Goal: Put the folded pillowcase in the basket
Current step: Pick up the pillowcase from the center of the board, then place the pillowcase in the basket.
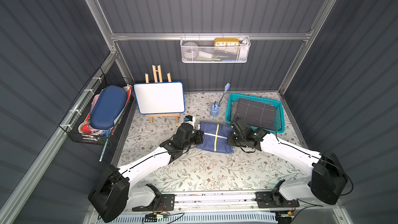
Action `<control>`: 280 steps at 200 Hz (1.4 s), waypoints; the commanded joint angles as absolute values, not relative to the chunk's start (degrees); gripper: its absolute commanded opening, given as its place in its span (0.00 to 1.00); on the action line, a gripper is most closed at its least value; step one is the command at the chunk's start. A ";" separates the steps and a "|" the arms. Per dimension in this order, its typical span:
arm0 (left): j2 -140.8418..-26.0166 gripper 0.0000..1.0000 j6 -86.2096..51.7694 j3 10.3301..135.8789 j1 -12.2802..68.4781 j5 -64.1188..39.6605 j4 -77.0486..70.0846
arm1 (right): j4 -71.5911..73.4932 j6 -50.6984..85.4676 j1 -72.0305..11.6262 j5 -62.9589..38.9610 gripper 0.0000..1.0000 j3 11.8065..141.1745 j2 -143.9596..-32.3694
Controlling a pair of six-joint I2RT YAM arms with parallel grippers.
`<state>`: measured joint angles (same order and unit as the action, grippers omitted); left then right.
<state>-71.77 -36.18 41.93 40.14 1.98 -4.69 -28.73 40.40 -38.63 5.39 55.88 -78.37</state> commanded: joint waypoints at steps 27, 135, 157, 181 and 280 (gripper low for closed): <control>-73.59 0.00 -31.34 52.09 40.25 -3.10 -8.73 | -36.41 36.47 -38.47 21.02 0.05 61.09 -72.05; -111.37 0.00 -28.31 94.37 48.85 -3.19 -2.12 | -33.29 27.09 -15.80 13.47 0.06 64.51 -71.35; -118.88 0.00 -27.77 101.70 48.95 -2.64 -0.86 | -31.37 27.74 -9.99 10.06 0.06 64.02 -73.71; -125.42 0.00 -27.39 108.19 48.94 -3.30 -0.94 | -29.04 30.05 -4.17 5.85 0.05 63.14 -76.59; -140.00 0.00 -25.99 123.78 49.02 -5.11 0.35 | -23.23 32.11 4.39 2.18 0.05 66.98 -88.20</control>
